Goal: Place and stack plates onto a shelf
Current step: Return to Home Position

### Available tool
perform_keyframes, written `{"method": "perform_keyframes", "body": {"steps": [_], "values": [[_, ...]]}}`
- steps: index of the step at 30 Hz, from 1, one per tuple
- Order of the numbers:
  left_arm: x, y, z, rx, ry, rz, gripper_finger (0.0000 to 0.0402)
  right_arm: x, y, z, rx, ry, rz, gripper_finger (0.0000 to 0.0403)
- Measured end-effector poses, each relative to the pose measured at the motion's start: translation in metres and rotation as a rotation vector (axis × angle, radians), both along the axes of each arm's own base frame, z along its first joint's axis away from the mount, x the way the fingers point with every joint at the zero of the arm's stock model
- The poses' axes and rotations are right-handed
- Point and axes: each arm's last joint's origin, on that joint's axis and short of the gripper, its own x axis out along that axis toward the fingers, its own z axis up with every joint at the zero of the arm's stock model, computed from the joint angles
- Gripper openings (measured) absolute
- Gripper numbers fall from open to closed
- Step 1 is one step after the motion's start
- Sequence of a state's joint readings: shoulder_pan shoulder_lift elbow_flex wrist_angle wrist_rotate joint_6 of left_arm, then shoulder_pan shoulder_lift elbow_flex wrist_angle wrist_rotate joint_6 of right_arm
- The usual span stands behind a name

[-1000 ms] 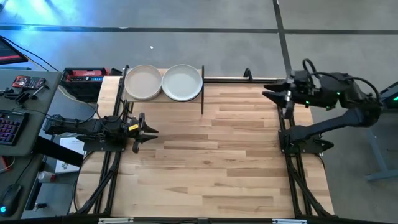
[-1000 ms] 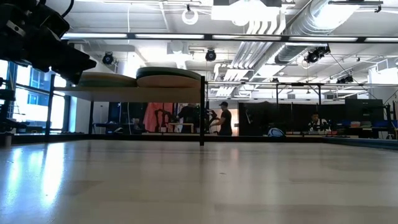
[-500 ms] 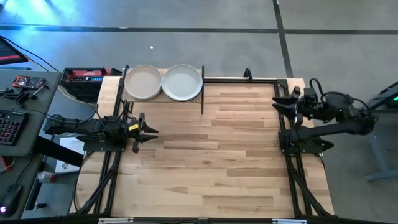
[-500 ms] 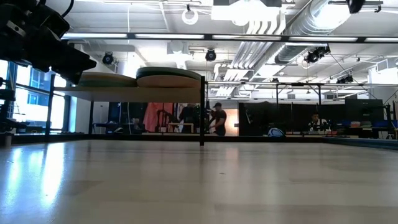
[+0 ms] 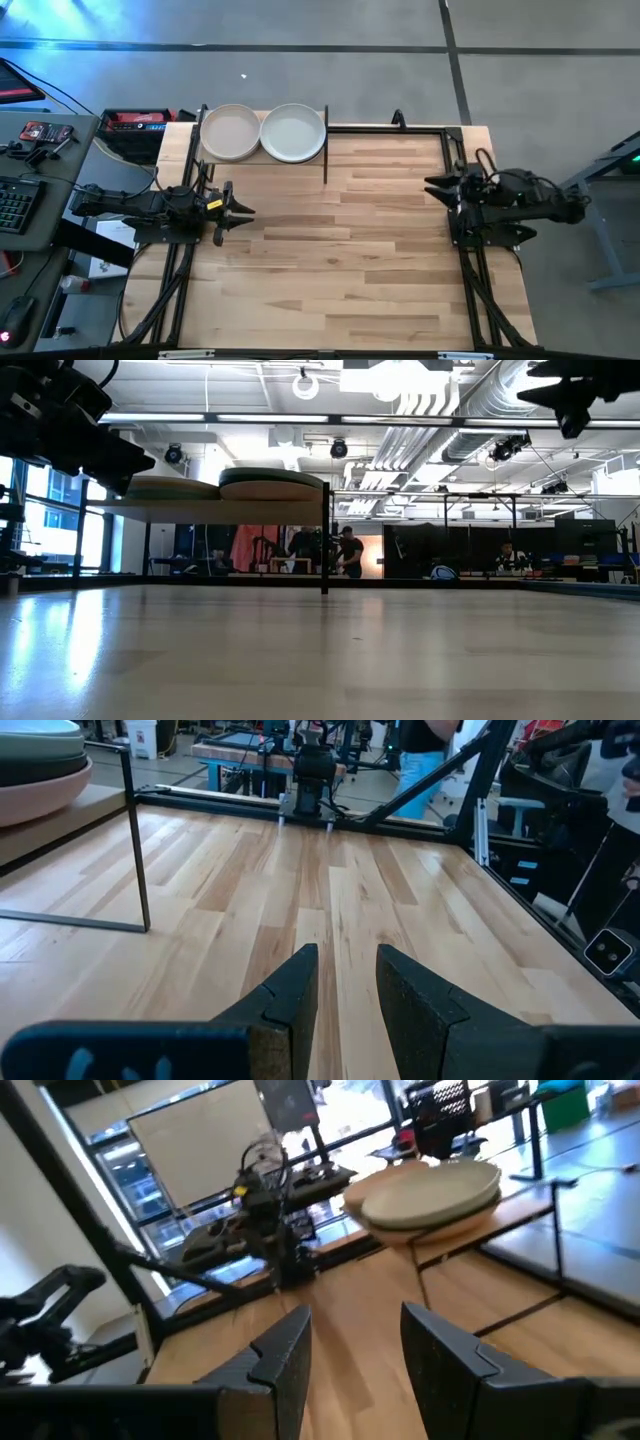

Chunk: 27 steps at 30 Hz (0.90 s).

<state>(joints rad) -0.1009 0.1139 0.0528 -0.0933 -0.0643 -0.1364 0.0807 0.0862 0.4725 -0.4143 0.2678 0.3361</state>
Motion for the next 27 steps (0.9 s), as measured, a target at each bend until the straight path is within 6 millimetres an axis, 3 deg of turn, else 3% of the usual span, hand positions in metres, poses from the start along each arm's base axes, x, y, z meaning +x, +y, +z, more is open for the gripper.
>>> {"method": "perform_keyframes", "body": {"steps": [13,27], "values": [[0.0,0.0,0.0,0.0,0.0,0.0,0.0092,0.024,0.008,-0.059,0.045,-0.038,0.196,0.0138],[0.0,0.0,0.0,0.047,-0.002,-0.007,0.0092,0.037,0.011,-0.092,0.052,-0.074,0.288,0.0138]]}}
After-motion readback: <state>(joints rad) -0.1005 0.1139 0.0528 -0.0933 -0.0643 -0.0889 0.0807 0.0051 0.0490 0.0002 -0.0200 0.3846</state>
